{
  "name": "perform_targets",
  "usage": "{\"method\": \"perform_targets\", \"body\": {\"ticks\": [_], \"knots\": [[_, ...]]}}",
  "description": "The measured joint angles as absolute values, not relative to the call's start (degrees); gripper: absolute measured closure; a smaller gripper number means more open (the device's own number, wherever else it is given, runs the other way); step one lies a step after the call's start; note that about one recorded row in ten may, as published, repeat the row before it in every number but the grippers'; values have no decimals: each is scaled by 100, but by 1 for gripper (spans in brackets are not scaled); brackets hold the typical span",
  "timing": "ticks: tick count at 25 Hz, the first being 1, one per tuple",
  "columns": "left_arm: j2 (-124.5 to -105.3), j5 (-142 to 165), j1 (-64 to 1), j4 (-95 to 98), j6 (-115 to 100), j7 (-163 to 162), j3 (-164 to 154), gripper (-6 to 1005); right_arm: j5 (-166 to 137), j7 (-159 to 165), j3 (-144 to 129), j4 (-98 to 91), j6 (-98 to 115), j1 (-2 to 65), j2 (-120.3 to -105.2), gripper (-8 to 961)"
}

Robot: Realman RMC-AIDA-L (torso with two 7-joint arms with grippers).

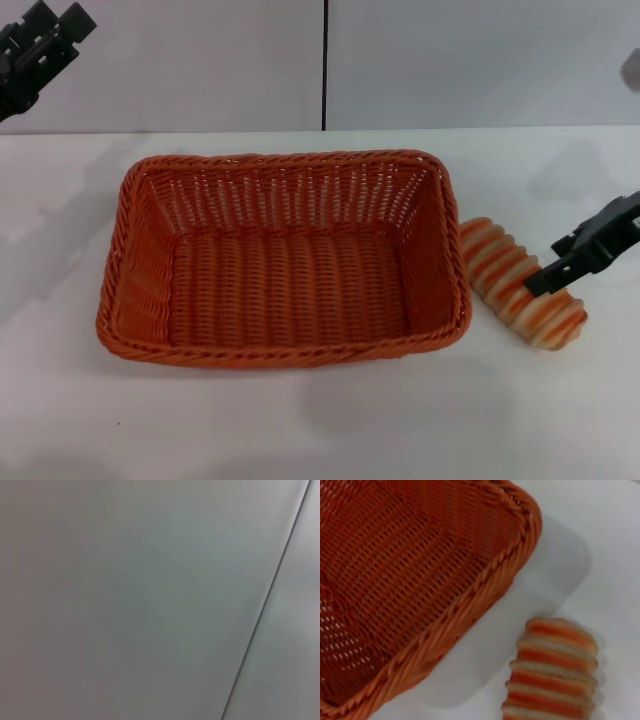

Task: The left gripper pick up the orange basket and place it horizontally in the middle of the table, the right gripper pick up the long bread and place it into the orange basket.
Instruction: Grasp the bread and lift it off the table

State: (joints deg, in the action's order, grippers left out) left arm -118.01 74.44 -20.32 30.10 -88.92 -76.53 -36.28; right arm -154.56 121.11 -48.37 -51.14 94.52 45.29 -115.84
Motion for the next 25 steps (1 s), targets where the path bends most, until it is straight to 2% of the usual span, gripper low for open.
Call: {"method": "perform_targets", "body": {"ticks": [25], "knots": [[-11796, 7449, -1949, 2891, -8937, -7726, -3593, 193, -15534, 12155, -4852, -4478, 9165, 4678, -11595, 151]]}}
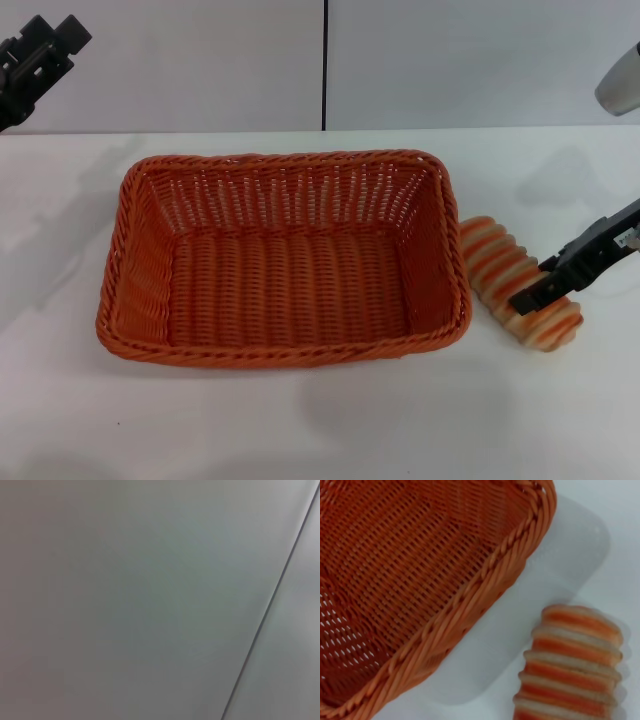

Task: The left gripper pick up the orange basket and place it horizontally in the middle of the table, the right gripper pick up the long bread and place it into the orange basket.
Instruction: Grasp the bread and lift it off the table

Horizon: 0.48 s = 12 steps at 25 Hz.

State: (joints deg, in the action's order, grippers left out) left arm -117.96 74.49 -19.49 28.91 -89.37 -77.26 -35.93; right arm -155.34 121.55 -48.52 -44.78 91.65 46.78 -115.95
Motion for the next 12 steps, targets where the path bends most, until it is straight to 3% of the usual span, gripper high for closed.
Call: {"method": "perform_targets", "body": {"ticks": [6, 12], "knots": [[-11795, 7444, -1920, 2858, -8981, -7732, -3586, 193, -15518, 12155, -4852, -4416, 9155, 4690, -11617, 156], [-11795, 7444, -1915, 2812, -9005, -7736, -3586, 194, -15492, 12109, -4851, -4422, 9172, 4683, -11628, 298]]}}
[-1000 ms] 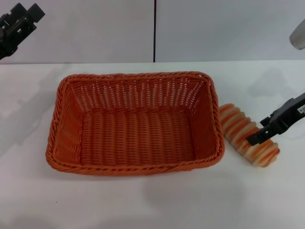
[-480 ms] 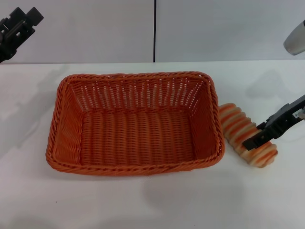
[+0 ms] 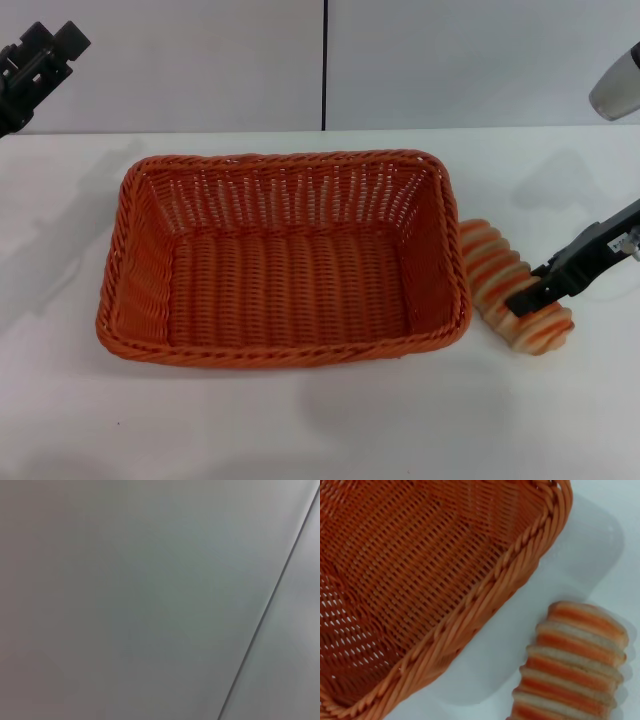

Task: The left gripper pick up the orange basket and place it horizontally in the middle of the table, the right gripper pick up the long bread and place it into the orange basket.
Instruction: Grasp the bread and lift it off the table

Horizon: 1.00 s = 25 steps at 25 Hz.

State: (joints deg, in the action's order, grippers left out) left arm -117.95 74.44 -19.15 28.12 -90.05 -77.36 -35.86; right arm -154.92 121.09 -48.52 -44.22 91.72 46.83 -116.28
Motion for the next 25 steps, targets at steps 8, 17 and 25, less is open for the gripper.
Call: {"method": "perform_targets", "body": {"ticks": [8, 17, 25], "knots": [[-11795, 7440, -1906, 2812, -9068, -7745, -3577, 194, -15408, 12084, -4816, -4478, 9208, 4626, -11628, 385], [-11783, 7435, -1908, 2833, -9082, -7812, -3535, 194, -15215, 12079, -4768, -4689, 9318, 4392, -11555, 470], [-11777, 7435, -1925, 2839, -9090, -7859, -3533, 194, -14657, 12087, -4598, -4840, 9485, 4083, -11285, 534]]}}
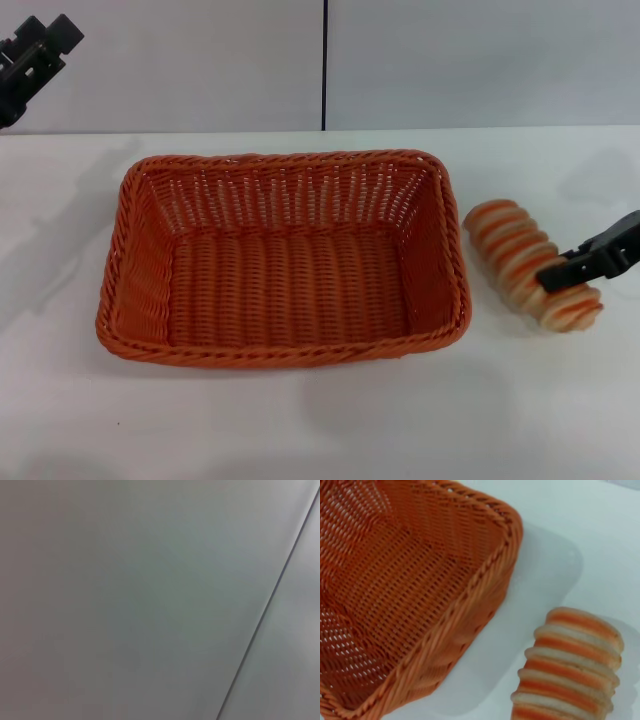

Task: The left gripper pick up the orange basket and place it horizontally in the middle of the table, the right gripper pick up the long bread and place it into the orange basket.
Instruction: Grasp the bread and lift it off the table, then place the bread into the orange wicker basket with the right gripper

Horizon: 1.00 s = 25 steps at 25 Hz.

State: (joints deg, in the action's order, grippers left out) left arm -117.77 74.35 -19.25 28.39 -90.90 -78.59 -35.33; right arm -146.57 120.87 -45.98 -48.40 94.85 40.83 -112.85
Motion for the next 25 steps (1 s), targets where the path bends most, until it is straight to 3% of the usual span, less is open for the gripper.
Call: {"method": "perform_targets", "body": {"ticks": [7, 10, 19, 25], "knots": [[-11777, 7435, -1940, 2863, -9094, -7875, -3533, 195, -14634, 12190, -4190, -5216, 9486, 3901, -11129, 571], [-11773, 7435, -1952, 2870, -9106, -7882, -3533, 195, -14511, 12226, -3593, -5597, 9498, 3856, -11134, 595], [-11761, 7435, -1961, 2883, -9112, -7884, -3515, 195, -11916, 12237, -3215, -6052, 9699, 3694, -11242, 669], [-11760, 7435, -1974, 2867, -9095, -7886, -3496, 195, -10707, 12068, -4574, -5918, 9746, 3861, -11479, 716]]}}
